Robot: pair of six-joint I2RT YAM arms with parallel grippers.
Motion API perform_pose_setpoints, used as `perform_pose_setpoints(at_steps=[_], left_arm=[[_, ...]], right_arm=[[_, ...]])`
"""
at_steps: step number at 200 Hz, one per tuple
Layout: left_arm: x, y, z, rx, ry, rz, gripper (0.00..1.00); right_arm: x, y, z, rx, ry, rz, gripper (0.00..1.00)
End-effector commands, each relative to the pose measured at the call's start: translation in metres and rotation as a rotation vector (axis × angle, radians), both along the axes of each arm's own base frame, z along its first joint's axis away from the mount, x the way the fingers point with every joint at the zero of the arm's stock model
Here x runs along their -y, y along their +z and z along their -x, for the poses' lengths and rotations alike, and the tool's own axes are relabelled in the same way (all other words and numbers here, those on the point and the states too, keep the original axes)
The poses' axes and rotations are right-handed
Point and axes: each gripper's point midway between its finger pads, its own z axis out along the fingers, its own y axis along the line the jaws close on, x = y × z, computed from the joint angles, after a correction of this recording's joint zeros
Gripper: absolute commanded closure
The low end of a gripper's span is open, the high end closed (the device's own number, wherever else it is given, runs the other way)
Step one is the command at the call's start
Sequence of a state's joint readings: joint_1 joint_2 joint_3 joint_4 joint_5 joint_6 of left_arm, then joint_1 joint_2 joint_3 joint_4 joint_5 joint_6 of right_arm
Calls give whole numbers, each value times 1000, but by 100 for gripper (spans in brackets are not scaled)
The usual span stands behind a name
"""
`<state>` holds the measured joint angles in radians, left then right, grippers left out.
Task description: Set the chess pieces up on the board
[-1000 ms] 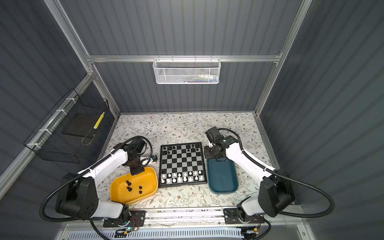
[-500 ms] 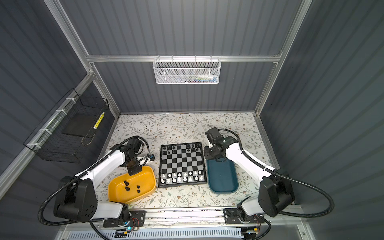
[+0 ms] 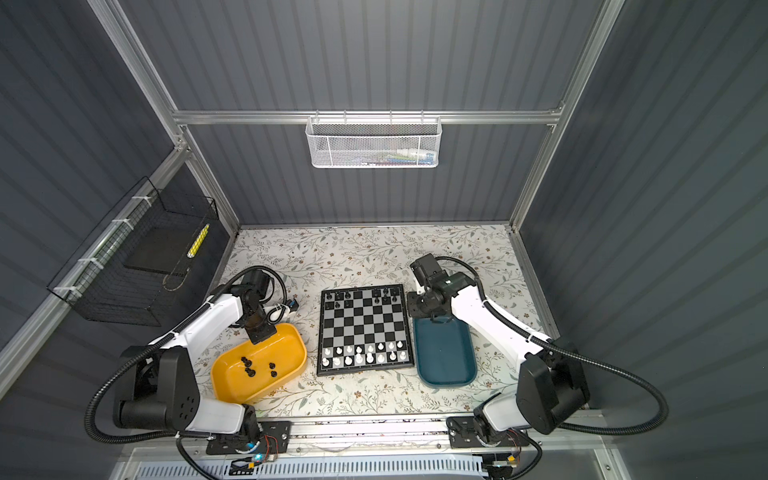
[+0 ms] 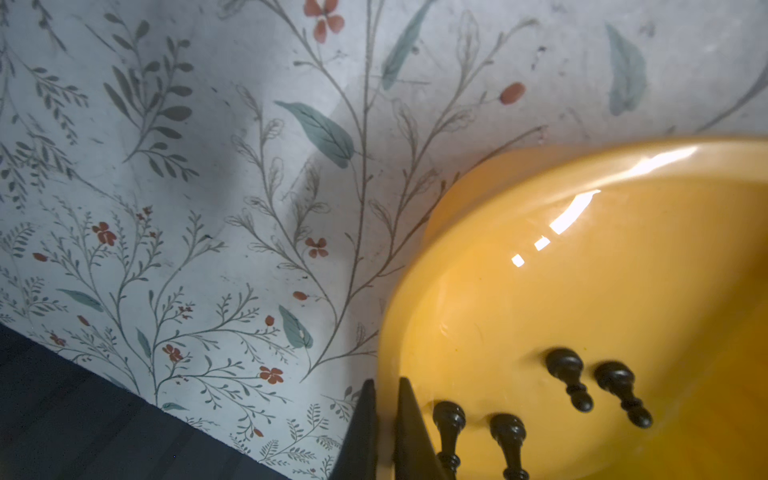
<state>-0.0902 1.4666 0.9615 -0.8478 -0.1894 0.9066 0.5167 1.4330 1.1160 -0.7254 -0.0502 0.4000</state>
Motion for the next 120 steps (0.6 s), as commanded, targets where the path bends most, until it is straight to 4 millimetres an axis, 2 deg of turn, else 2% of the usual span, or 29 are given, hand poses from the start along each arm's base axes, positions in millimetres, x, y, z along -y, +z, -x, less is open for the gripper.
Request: perform_pose_setpoints(at_steps=[1, 67, 120], left_arm=[[-5, -6, -28, 60, 68, -6, 97], [-25, -7, -70, 106, 229, 1, 97], [-32, -11, -88, 126, 340, -10, 96]], right_arm=[[1, -6, 1, -19, 0, 5, 73], [0, -7, -1, -16, 2, 1, 73], [-3, -9, -4, -19, 7, -1, 73]])
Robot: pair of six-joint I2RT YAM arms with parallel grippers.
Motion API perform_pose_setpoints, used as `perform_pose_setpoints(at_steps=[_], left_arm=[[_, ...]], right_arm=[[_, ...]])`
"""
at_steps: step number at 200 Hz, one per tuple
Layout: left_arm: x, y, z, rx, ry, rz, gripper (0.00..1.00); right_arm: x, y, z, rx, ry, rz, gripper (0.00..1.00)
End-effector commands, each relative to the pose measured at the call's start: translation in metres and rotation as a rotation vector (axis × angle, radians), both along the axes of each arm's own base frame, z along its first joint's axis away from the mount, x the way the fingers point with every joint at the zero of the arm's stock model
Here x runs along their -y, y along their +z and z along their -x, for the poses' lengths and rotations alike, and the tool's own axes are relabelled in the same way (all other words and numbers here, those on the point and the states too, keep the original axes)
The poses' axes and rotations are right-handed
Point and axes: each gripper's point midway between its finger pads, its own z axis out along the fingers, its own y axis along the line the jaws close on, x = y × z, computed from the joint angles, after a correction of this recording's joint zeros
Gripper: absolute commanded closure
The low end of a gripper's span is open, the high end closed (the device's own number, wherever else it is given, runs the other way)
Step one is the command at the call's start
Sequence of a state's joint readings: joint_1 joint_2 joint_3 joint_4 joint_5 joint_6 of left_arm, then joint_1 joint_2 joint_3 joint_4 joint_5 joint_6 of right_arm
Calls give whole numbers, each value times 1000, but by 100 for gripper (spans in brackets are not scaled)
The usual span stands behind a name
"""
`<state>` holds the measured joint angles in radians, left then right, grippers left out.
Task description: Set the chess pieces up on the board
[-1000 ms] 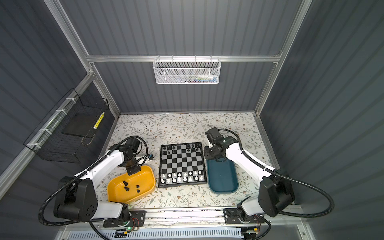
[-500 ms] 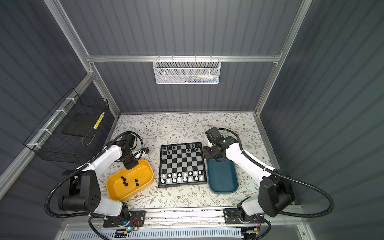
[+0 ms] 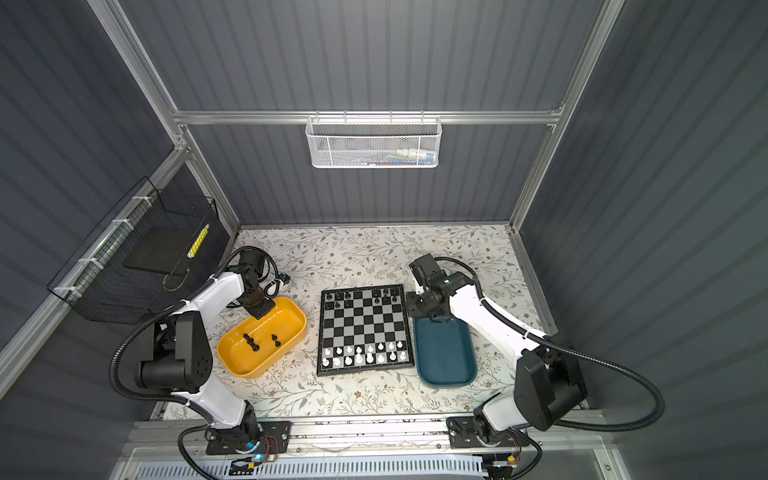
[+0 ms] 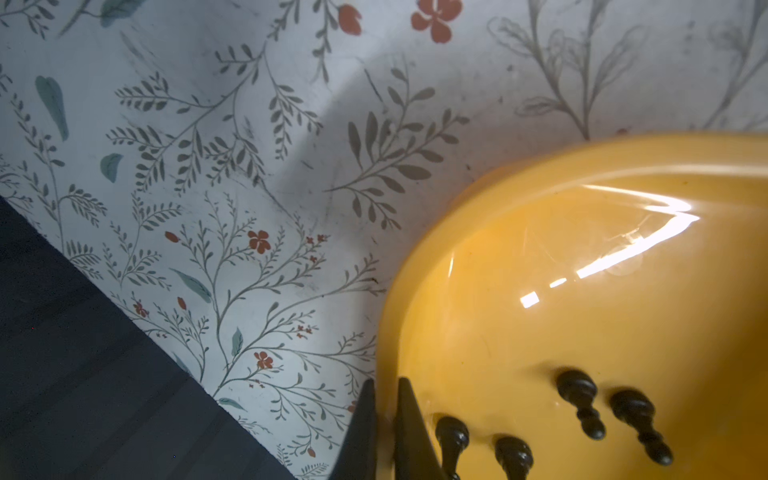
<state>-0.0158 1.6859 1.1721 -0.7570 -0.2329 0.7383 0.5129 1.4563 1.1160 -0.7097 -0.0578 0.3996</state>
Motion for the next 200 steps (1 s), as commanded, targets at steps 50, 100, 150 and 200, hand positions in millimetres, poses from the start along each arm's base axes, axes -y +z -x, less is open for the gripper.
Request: perform_pose_setpoints(at_steps=[50, 100, 150, 200], left_arm=[[-8, -7, -26, 35, 219, 20, 98], [-15, -9, -30, 40, 330, 20, 99], [-23, -7, -31, 58, 434, 16, 97], [-26, -7, -28, 42, 524, 45, 99]], right_arm=[[-1, -5, -2, -15, 12, 0, 73], [-1, -5, -4, -14, 13, -6, 73], [-1, -6, -5, -16, 18, -10, 73], [-1, -7, -6, -15, 17, -17, 73]])
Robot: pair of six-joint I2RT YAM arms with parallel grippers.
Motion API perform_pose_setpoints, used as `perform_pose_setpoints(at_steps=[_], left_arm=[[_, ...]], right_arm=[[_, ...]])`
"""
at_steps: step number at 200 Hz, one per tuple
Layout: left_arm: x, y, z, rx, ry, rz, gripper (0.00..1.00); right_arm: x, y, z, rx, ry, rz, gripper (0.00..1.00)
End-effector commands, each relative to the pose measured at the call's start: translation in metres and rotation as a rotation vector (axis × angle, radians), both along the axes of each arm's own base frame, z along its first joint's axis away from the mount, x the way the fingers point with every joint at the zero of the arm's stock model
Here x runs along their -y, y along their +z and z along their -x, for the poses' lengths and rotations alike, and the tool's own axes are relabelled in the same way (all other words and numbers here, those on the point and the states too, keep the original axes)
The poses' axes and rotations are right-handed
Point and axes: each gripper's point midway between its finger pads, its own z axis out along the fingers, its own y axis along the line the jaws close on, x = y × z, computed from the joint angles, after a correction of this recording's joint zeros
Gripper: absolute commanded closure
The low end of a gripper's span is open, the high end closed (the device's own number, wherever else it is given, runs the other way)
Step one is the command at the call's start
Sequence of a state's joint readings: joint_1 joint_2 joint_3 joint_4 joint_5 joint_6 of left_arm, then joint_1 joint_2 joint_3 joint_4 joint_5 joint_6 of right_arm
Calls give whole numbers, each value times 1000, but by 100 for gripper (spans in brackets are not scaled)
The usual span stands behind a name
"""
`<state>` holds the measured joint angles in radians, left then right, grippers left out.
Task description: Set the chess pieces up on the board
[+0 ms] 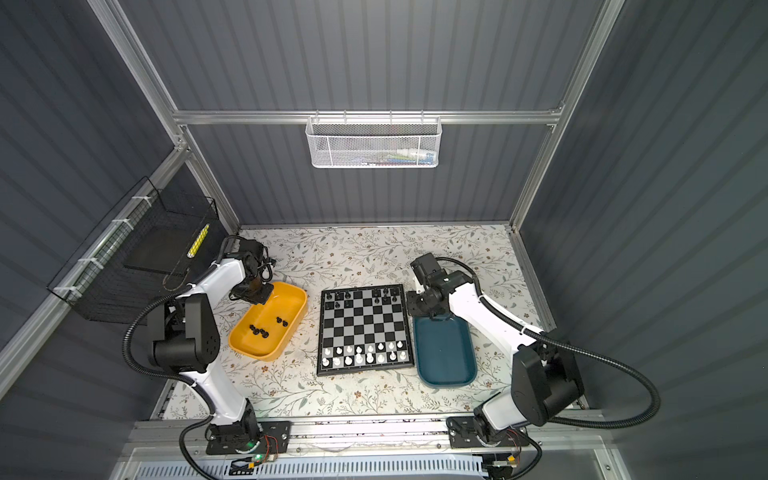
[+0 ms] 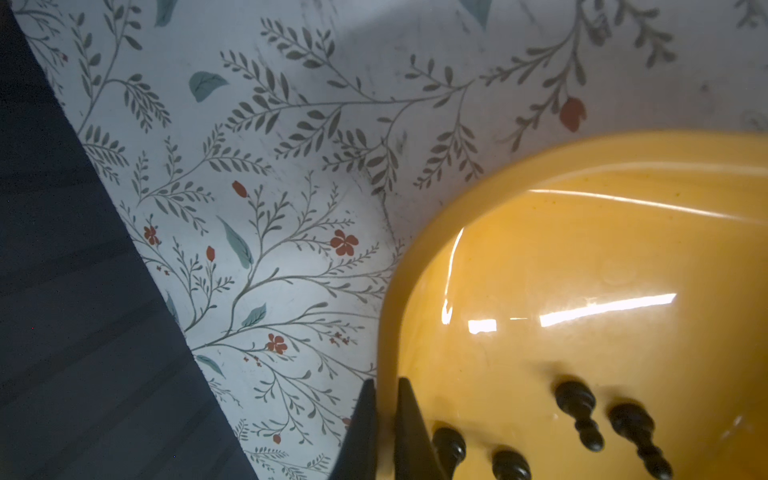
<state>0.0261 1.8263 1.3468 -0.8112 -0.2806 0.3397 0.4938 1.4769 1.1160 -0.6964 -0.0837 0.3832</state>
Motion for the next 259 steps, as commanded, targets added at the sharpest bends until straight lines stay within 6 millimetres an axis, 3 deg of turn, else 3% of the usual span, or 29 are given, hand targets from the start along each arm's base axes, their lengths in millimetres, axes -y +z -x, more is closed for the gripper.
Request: perform_pose_setpoints(at_steps=[1, 50, 197, 259], left_arm=[[-3, -9, 3, -20, 91, 18, 99], [-3, -16, 10, -47, 149, 38, 100], [5, -11, 22, -35, 206, 92, 100], [3, -1, 20, -8, 186, 81, 78]], right_arm=[[-1, -2, -2, -2, 11, -7, 73], [0, -7, -2, -6, 12, -13, 73], [1, -14, -5, -13, 14, -25, 73], [0, -10, -10, 1, 13, -37, 73]])
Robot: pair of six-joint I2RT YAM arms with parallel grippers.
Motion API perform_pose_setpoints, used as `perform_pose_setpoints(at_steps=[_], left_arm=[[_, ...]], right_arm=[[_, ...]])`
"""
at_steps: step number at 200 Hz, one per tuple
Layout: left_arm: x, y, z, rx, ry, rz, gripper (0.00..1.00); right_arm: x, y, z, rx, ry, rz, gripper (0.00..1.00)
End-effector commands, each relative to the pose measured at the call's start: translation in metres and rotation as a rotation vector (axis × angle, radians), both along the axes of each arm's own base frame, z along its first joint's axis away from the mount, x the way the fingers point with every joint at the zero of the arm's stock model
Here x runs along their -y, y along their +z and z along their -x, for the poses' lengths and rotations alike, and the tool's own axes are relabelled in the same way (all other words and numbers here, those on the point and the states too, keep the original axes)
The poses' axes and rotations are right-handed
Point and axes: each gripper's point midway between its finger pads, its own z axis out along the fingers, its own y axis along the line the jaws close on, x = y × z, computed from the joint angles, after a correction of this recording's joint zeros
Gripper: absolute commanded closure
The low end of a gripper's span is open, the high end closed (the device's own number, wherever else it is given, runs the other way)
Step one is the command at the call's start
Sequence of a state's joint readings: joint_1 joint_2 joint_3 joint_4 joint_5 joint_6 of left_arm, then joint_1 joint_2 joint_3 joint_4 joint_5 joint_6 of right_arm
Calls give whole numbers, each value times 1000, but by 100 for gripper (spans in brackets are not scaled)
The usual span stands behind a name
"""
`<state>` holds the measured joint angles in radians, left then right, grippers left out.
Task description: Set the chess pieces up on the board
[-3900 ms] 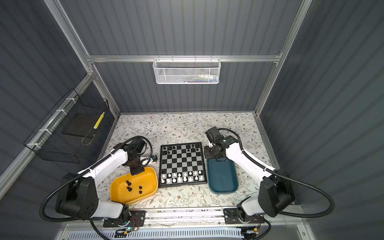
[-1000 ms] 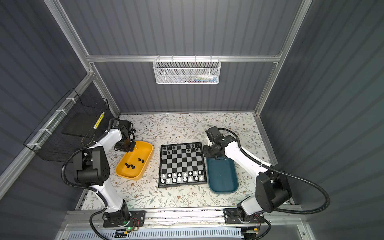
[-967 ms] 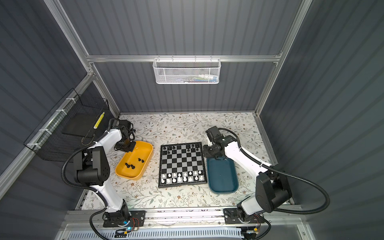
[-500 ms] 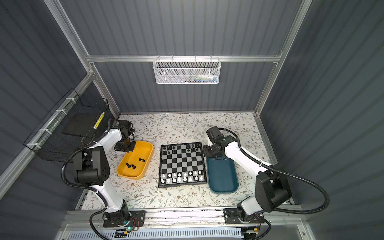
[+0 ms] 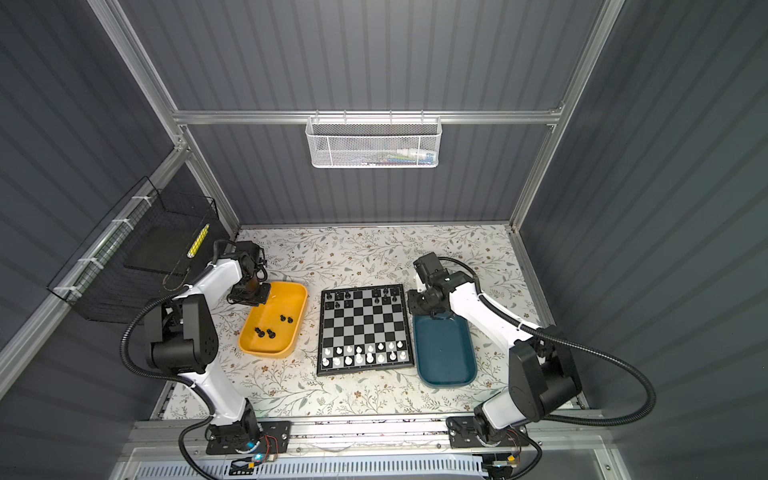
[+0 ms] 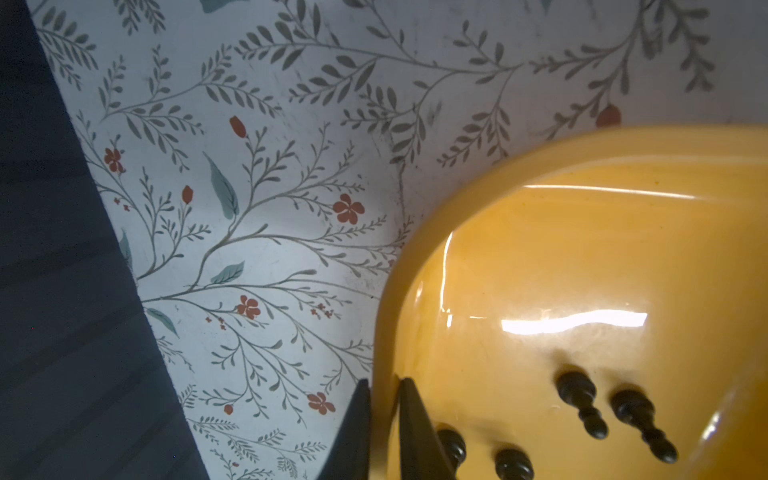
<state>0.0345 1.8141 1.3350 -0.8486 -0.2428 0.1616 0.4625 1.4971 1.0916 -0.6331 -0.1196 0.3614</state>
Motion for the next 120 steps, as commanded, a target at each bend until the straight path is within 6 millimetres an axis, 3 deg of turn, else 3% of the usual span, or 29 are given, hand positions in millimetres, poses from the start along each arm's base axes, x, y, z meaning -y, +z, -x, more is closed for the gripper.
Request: perform_pose_setpoints(at_steps=[1, 44, 89, 95, 120], left_arm=[[0, 2, 8, -11, 12, 13, 77], [0, 12, 3, 11, -8, 11, 65], [3, 26, -3, 17, -26, 25, 62], [3, 37, -12, 48, -29, 30, 62], [9, 51, -17, 70, -40, 59, 61]], right_arm=[[-1, -2, 0, -7, 10, -7, 73], [-2, 1, -3, 1, 9, -13, 73], [-3, 5, -4, 8, 11, -18, 73], [-3, 5, -4, 8, 13, -19, 73], [-2, 7, -4, 13, 17, -16, 73]])
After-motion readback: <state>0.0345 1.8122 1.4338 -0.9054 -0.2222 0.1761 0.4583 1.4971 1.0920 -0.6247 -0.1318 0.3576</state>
